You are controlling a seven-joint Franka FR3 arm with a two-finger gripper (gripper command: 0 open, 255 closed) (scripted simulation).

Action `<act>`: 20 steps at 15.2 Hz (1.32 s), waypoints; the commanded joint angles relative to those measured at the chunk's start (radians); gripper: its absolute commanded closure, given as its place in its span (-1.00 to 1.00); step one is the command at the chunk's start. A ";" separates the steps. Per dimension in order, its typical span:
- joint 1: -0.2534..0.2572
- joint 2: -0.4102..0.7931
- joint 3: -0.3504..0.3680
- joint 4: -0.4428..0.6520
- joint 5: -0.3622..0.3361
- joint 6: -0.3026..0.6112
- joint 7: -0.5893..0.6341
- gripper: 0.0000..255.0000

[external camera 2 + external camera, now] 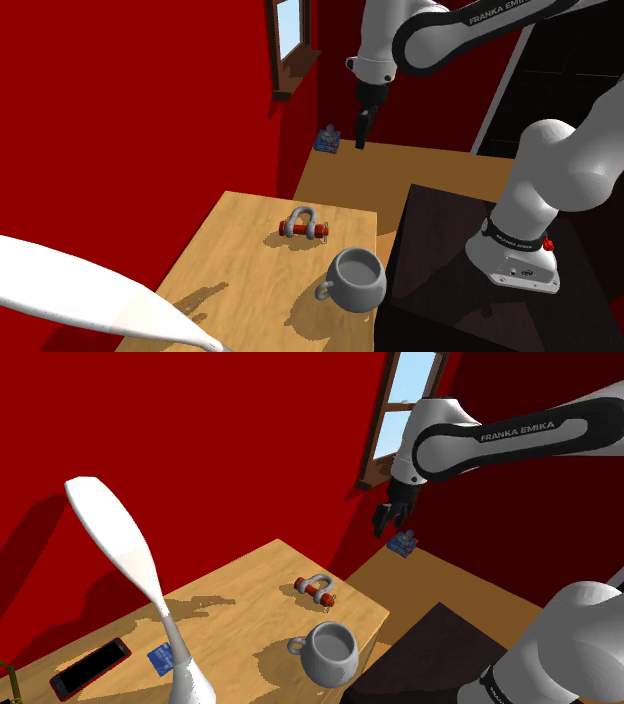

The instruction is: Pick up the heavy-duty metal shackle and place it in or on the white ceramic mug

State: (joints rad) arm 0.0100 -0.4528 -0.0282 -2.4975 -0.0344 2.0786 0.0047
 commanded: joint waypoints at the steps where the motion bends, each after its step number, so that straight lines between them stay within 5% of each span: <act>1: 0.001 0.077 -0.010 0.006 0.006 0.069 -0.015 -1.00; 11: 0.014 0.468 -0.035 0.101 0.079 0.340 -0.102 -1.00; 20: -0.006 0.833 -0.007 0.299 0.172 0.482 -0.195 -1.00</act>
State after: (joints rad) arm 0.0065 0.3383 -0.0403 -2.2295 0.1293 2.5516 -0.1822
